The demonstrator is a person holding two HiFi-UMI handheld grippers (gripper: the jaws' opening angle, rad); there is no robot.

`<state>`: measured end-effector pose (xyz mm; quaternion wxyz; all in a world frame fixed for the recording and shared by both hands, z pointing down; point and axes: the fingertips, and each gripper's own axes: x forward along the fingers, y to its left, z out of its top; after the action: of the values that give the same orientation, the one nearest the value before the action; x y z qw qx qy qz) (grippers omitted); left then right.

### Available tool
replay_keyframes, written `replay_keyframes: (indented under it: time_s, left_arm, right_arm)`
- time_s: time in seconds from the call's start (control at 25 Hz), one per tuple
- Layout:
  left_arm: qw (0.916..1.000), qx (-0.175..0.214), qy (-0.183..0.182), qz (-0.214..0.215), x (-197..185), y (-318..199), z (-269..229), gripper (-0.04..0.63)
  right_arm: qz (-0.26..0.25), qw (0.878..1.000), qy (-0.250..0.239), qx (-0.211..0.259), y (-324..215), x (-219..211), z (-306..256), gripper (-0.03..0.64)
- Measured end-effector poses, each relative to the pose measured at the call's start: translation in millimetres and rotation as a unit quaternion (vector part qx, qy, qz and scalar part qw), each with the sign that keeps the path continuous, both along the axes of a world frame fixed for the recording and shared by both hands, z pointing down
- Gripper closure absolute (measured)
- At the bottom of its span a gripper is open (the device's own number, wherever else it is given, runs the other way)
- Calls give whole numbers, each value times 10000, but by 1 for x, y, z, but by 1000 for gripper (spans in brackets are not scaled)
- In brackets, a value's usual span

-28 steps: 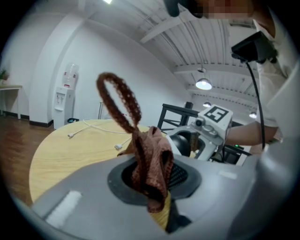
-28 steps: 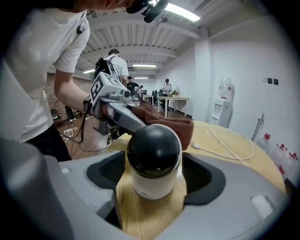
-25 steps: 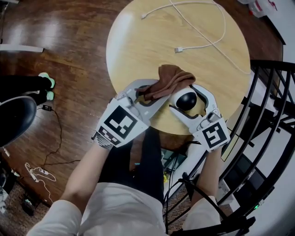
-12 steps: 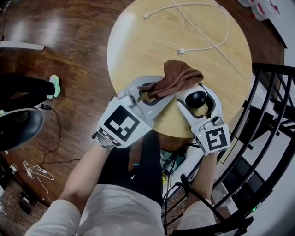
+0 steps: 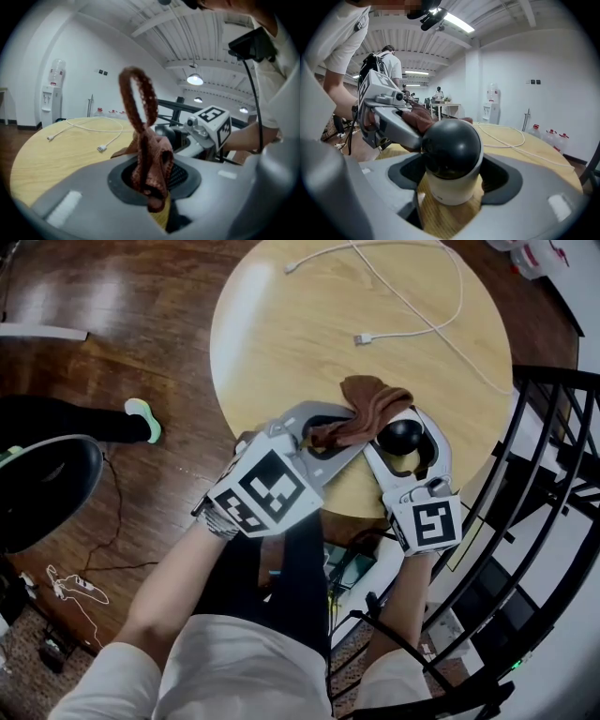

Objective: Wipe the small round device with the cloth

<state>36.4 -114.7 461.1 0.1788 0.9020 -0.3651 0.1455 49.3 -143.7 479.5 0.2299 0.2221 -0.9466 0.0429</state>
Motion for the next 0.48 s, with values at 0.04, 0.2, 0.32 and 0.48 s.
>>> replay_keyframes:
  time_s: [0.04, 0.2, 0.32, 0.48]
  left_arm:
    - [9999, -110, -13, -1, 0, 1, 6, 523]
    - [9973, -684, -264, 65, -5, 10, 28, 523]
    - [9964, -668, -517, 73, -8, 16, 33, 523]
    - [9981, -196, 255, -531, -30, 0, -1, 522]
  right_arm:
    - [1, 10000, 11, -52, 0, 1, 0, 265]
    - [-337, 9994, 94, -66, 4, -3, -2, 264]
    - [-886, 9957, 263, 3, 12, -2, -3, 251]
    - [-1497, 9882, -15, -324, 14, 4, -10, 245]
